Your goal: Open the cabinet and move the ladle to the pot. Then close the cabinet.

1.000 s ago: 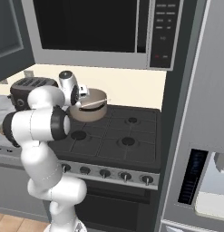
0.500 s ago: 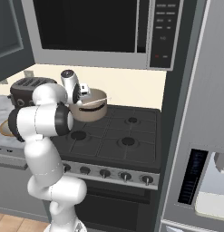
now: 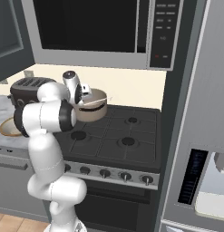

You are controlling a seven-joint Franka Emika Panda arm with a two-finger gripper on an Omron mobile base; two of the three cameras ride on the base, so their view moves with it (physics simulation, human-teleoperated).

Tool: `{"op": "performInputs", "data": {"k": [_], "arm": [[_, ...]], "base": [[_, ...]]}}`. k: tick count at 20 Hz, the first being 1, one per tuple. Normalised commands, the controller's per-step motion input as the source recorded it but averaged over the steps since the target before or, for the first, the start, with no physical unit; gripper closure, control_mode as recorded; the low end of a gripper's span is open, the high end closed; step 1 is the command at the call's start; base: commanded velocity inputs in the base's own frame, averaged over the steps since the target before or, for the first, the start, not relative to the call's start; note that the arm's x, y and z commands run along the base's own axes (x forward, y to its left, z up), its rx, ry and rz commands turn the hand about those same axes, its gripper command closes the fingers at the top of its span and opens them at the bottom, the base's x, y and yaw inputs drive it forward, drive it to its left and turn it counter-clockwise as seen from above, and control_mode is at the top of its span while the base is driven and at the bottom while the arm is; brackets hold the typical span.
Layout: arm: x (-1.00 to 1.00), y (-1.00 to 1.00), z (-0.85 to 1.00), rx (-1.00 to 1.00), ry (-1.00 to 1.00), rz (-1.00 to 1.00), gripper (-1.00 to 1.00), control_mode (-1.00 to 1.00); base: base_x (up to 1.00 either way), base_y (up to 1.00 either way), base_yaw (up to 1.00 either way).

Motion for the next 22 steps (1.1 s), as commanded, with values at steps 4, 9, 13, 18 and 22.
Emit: {"op": "performInputs", "data": {"k": [4, 9, 13, 18, 22], "arm": [[0.16, 0.04, -0.12, 0.00, -0.03, 0.00, 1.00, -1.00], [0.13, 0.02, -0.02, 0.00, 0.00, 0.00, 1.00, -1.00], [0.11, 0.00, 0.00, 0.00, 0.00, 0.00, 1.00, -1.00], [0.01, 0.00, 0.00, 0.00, 0.00, 0.00, 1.00, -1.00], [0.00, 0.00, 0.00, 0.00, 0.00, 0.00, 1.00, -1.00]], "base": [[0.00, 0.00, 0.00], [0.00, 0.00, 0.00], [0.00, 0.00, 0.00], [0.00, 0.00, 0.00], [0.00, 0.00, 0.00]]}}
